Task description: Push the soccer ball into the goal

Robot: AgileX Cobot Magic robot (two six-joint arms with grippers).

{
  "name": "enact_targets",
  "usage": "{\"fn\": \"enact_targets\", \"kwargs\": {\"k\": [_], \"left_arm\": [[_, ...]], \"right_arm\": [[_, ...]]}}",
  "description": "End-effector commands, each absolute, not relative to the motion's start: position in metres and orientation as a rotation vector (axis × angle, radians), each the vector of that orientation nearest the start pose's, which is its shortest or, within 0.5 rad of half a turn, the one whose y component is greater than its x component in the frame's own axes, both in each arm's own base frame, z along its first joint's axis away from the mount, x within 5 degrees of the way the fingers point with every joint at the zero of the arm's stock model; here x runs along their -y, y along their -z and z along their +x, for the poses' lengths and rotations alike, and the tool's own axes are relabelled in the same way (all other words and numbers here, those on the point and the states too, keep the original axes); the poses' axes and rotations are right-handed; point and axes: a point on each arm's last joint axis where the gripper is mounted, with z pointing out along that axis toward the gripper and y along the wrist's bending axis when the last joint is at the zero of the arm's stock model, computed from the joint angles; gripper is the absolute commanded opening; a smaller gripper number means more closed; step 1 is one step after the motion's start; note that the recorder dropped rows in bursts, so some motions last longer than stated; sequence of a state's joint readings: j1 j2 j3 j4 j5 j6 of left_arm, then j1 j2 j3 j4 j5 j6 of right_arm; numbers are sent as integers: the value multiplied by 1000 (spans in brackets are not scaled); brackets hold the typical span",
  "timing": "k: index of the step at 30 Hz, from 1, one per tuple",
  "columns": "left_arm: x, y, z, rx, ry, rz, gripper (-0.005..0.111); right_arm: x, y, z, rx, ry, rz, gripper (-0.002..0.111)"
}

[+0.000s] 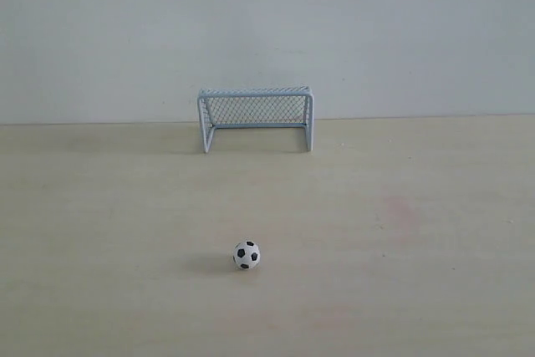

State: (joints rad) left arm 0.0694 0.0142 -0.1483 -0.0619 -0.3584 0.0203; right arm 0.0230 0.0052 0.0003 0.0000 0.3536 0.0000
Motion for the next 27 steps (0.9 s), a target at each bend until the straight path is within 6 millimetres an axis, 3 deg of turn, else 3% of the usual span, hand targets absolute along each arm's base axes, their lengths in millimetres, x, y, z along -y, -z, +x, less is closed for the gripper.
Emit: {"fn": "enact_targets", "kwargs": {"k": [1, 6, 7, 11, 27], "left_arm": [[-4, -329, 41, -1056, -15, -77, 4], [-4, -359, 71, -1309, -4, -78, 4], [-5, -362, 86, -1413, 0, -80, 4], [-7, -357, 114, -1506, 0, -86, 4], [-7, -355, 120, -1523, 0, -88, 4]], "right_arm": [[-1, -182, 54, -1825, -9, -22, 0], [-1, -182, 54, -1825, -9, -22, 0], [-1, -182, 54, -1825, -9, -22, 0], [-1, -182, 54, -1825, -9, -22, 0], [-1, -182, 54, -1825, -9, -22, 0]]}}
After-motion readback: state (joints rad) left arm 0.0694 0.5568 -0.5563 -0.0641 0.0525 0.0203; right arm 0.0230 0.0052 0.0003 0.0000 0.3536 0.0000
